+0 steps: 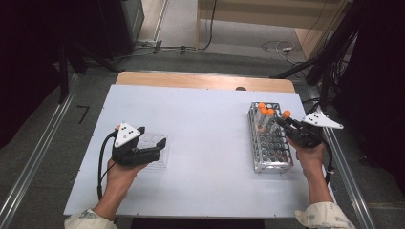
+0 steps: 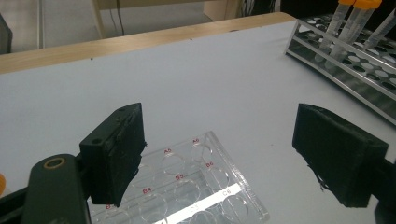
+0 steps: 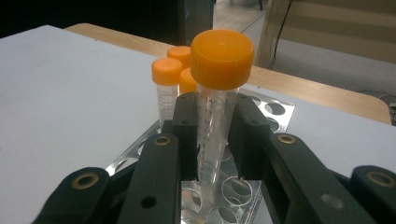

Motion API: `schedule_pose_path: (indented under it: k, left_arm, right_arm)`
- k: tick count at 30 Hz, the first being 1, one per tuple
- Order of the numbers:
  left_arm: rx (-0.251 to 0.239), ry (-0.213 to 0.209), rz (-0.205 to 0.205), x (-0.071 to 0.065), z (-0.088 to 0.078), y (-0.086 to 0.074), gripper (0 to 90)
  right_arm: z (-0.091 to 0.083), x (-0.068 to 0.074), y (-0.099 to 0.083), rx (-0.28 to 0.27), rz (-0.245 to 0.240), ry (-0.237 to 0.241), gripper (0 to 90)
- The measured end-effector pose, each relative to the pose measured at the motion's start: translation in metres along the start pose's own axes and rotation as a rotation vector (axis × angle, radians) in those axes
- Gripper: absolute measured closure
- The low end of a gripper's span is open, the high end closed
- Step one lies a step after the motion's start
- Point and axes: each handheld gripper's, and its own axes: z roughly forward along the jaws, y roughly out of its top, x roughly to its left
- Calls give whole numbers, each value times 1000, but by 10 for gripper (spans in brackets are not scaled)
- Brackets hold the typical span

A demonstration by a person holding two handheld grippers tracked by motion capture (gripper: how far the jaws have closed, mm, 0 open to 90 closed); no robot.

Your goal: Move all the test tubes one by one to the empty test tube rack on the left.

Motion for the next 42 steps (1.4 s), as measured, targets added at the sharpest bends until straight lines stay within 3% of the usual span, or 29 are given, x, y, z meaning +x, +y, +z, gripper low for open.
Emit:
schedule_pose_path:
  k: [9,15,19,28,42]
  left_arm:
    - [-2,-4,1,0,0,0,175]
    - [-7,-6,0,0,-1,0,175]
    - [-9,-8,3,-1,-1,0,175]
    - [-15,-10,2,-2,-2,1,175]
    - [-12,-27,16,-7,-1,1,175]
  right_arm:
    - [-14,7,16,-42,-1,-20,717]
    - [-24,18,26,-57,9,23,717]
    - [-25,32,31,-46,-1,55,717]
    - [-12,73,37,-15,-39,189,717]
    - [17,136,27,70,-115,331,717]
